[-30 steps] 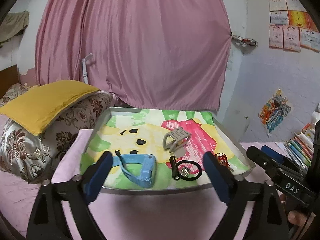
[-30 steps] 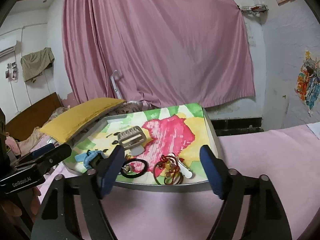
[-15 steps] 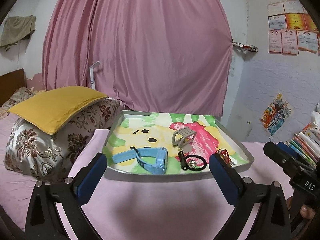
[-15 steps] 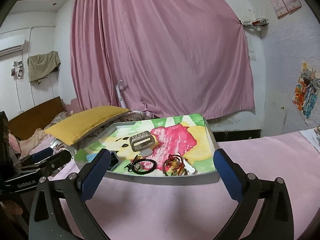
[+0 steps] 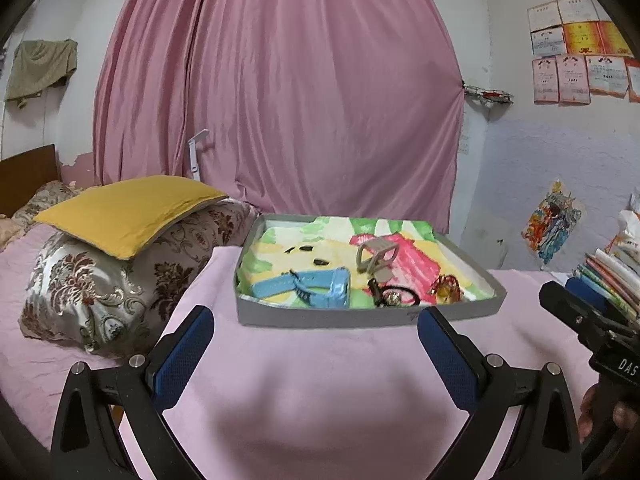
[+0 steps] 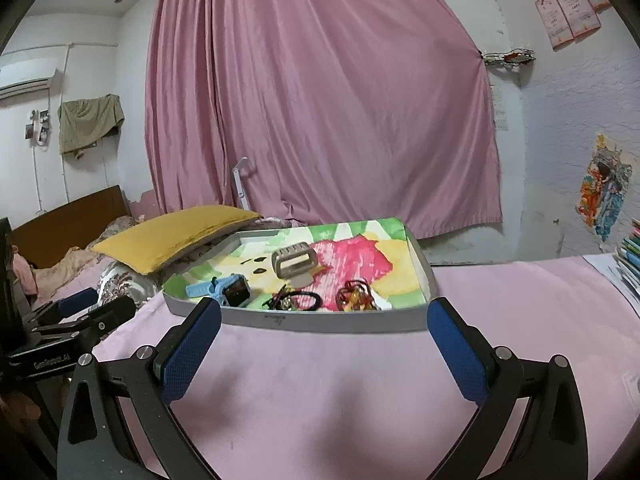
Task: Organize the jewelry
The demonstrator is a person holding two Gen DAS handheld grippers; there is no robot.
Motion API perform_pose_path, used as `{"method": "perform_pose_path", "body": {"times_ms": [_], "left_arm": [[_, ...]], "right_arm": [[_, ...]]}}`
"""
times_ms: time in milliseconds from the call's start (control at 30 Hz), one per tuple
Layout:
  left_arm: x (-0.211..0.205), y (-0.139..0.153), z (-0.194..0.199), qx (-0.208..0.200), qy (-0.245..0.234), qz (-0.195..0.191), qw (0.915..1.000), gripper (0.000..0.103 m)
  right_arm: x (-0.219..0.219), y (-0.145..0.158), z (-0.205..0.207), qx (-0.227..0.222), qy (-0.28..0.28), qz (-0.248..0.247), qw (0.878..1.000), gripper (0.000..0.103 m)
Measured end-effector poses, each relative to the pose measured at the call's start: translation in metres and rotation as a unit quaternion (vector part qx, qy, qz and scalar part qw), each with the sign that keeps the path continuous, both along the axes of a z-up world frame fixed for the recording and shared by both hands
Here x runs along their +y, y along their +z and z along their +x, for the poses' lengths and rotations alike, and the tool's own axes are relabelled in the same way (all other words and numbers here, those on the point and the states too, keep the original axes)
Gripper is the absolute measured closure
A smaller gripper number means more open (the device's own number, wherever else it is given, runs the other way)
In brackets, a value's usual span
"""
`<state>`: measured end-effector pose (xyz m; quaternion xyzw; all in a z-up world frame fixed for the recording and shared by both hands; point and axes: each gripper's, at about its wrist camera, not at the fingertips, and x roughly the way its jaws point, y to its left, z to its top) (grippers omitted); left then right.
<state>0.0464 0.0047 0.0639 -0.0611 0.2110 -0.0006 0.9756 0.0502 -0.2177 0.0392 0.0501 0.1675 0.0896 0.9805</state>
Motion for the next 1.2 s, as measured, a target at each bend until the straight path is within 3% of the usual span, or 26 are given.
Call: {"method": "perform_pose_path", "body": {"times_ms": [367, 667, 767, 1000, 1200], "left_arm": [[0.013, -0.021, -0.024, -0.011, 0.034, -0.007, 0.9994, 0.001], [0.006, -0.031, -0.033, -0.033, 0.042, 0.007, 0.9985, 0.001], [0.007, -0.037, -0.035, -0.039, 0.043, 0.003, 0.9983, 0.001], [0.01, -0.039, -0.036, -0.039, 0.045, -0.009, 0.9982, 0.001], [0.006, -0.04, -0.037, -0.041, 0.043, 0.004, 0.9982, 0.001]], "right_arm": [[0.006, -0.017, -0.026, -0.011, -0.022, -0.012, 1.0, 0.002], [-0.001, -0.029, -0.046, -0.062, -0.085, -0.043, 0.993, 0.002], [-0.006, -0.029, -0.048, -0.067, -0.084, -0.032, 0.994, 0.002], [0.001, -0.035, -0.045, -0.058, -0.086, -0.058, 0.993, 0.002], [-0.003, -0.04, -0.044, -0.053, -0.086, -0.046, 0.994, 0.002]]}}
